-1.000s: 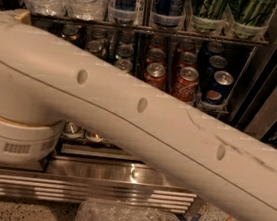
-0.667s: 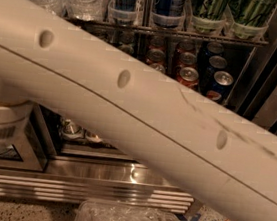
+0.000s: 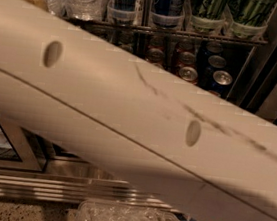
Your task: Pick water bottle from top shelf of fridge
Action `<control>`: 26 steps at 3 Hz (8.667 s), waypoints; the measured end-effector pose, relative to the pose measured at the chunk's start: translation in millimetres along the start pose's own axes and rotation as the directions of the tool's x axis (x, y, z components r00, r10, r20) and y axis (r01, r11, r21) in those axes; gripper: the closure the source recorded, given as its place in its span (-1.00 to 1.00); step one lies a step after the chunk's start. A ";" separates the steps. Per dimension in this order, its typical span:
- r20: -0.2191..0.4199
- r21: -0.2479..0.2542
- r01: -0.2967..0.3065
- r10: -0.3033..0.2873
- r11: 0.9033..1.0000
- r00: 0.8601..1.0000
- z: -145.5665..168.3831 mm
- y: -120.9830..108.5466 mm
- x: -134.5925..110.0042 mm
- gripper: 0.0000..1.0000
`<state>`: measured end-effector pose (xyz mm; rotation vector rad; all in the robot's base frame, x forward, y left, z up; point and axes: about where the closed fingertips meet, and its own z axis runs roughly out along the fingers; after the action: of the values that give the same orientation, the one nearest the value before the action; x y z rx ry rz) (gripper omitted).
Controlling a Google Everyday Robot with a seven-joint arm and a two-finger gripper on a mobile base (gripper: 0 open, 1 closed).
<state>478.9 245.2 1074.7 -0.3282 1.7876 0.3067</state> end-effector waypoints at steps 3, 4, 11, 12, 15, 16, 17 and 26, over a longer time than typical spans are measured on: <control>0.149 0.162 0.146 -0.171 0.976 0.974 -19.9 9.6 -19.9 -1.00; 0.154 0.139 0.106 -0.127 0.985 0.980 -16.9 20.2 -10.1 -0.88; 0.185 0.313 0.010 -0.072 0.950 0.980 76.6 -44.9 7.1 -0.44; 0.210 0.344 0.004 -0.081 0.939 0.974 76.4 -54.6 -3.9 -0.42; 0.259 0.355 -0.026 -0.072 0.934 0.963 94.0 -68.7 -21.9 -0.42; 0.275 0.360 -0.048 -0.057 0.932 0.960 104.2 -72.7 -25.7 -0.40; 0.296 0.358 -0.075 -0.037 0.931 0.954 129.2 -75.0 -35.5 -0.42; 0.223 0.127 -0.178 0.147 0.976 0.964 68.6 -28.9 -45.2 1.00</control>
Offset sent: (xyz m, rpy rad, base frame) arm 0.0074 -0.0007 0.0087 -0.1912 -0.3095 -0.1623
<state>561.7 246.9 1101.7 -0.0414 1.6176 0.3130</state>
